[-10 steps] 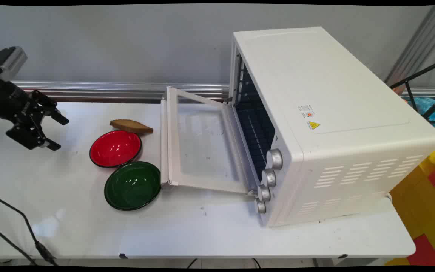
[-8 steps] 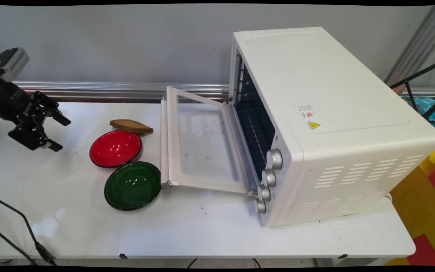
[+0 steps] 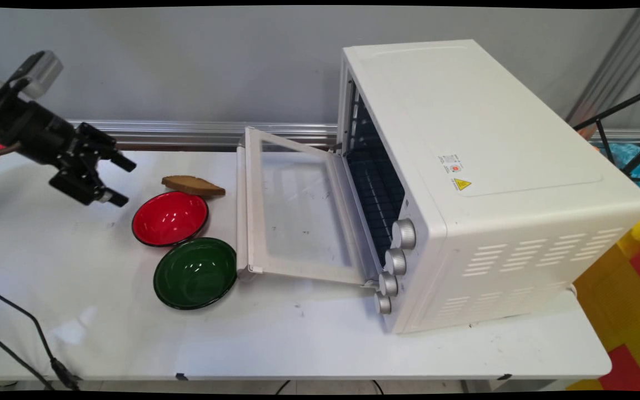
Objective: Close the oven
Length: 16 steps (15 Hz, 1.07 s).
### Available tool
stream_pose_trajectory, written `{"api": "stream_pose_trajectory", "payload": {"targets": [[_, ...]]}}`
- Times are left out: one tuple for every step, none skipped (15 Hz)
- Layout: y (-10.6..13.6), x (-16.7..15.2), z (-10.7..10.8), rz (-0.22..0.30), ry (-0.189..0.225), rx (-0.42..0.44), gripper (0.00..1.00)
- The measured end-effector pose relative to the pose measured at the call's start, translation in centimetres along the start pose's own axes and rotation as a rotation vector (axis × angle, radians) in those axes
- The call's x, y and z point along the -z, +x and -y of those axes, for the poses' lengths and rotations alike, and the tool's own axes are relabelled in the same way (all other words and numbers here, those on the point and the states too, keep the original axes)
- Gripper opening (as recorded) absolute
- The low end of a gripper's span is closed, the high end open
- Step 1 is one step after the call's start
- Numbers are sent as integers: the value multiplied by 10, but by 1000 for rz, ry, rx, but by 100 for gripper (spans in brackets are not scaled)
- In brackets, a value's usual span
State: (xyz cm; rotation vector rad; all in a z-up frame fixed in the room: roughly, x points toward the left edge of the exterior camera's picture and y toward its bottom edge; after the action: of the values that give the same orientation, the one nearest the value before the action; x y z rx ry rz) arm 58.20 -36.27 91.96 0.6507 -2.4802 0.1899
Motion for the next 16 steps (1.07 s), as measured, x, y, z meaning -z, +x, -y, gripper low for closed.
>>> {"api": "stream_pose_trajectory", "payload": {"targets": [[3, -2, 1, -17, 0, 2, 100], [5, -4, 3, -29, -1, 1, 100], [7, -6, 4, -41, -1, 0, 100], [8, -7, 5, -49, -2, 0, 100], [9, -8, 6, -56, -2, -1, 100], [10, -8, 6, -61, -5, -3, 0], [10, -10, 7, -63, -6, -3, 0], [10, -10, 8, -63, -7, -3, 0], [11, -13, 9, -63, -10, -4, 0], [10, -15, 10, -62, -12, -4, 0], [10, -17, 11, -63, -14, -4, 0], [10, -20, 12, -65, -15, -3, 0], [10, -25, 13, -68, -17, -3, 0], [11, -29, 15, -73, -19, -4, 0], [12, -34, 17, -78, -21, -6, 0], [13, -38, 18, -83, -21, -7, 0]]}}
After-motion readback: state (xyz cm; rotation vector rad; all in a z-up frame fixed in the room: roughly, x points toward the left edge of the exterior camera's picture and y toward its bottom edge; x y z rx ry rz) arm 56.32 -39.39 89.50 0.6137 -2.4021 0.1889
